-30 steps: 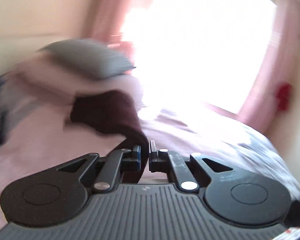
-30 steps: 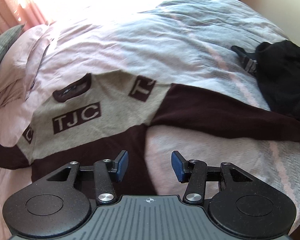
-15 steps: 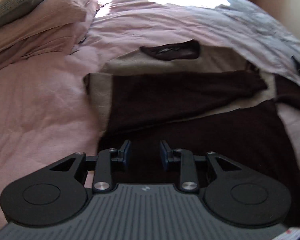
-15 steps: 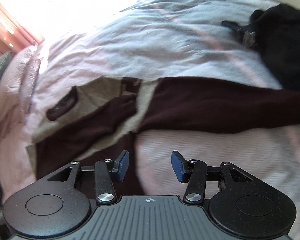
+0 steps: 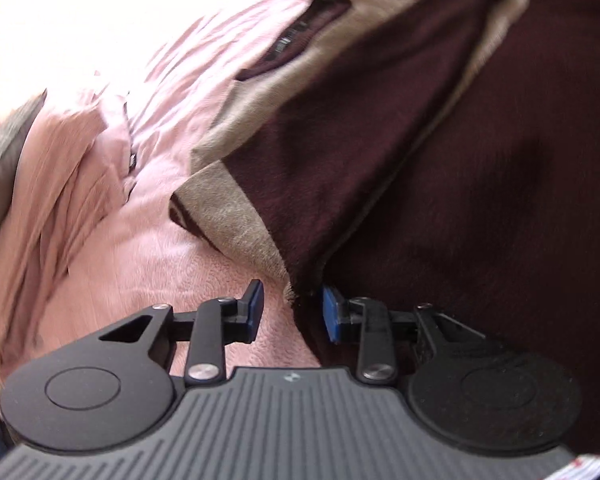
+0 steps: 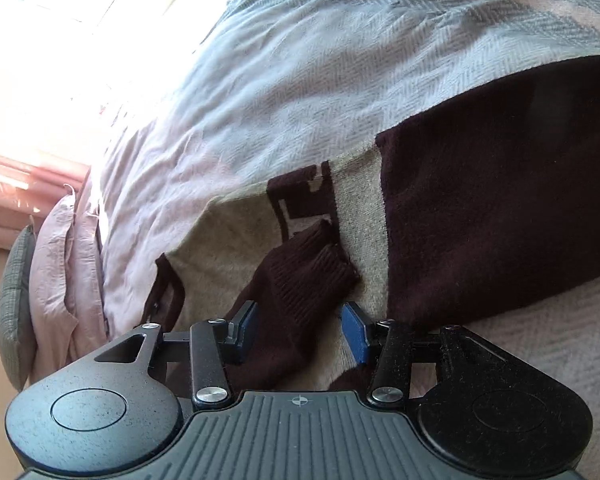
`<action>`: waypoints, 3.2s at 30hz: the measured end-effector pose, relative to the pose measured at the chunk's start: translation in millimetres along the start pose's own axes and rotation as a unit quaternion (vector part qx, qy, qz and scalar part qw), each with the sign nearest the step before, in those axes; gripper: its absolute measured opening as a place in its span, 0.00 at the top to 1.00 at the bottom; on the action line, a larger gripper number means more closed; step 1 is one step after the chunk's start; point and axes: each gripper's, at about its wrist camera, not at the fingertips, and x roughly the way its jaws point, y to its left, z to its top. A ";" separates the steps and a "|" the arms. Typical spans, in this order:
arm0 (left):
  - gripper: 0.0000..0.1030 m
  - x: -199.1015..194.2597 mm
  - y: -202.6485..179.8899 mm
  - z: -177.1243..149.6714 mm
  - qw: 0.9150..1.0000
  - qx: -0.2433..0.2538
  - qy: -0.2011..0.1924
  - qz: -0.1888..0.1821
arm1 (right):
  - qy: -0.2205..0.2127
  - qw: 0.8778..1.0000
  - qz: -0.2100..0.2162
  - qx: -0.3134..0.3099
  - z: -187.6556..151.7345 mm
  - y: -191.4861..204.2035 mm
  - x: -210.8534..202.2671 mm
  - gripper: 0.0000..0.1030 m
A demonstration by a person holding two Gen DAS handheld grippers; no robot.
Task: Fold large clothes
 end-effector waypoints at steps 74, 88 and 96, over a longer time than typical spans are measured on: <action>0.68 -113.6 94.9 -26.0 0.829 -0.539 0.110 -0.100 | -0.096 0.775 0.081 -0.620 -206.3 209.1 -124.6 0.54; 0.68 -92.4 89.7 -57.1 0.811 -0.557 0.134 -0.115 | -0.052 0.706 -0.192 -0.680 -142.4 34.3 -41.1 0.54; 0.67 -57.0 107.8 -25.5 0.799 -0.577 0.107 -0.127 | -0.097 0.648 -0.183 -0.733 -125.2 30.0 -26.7 1.00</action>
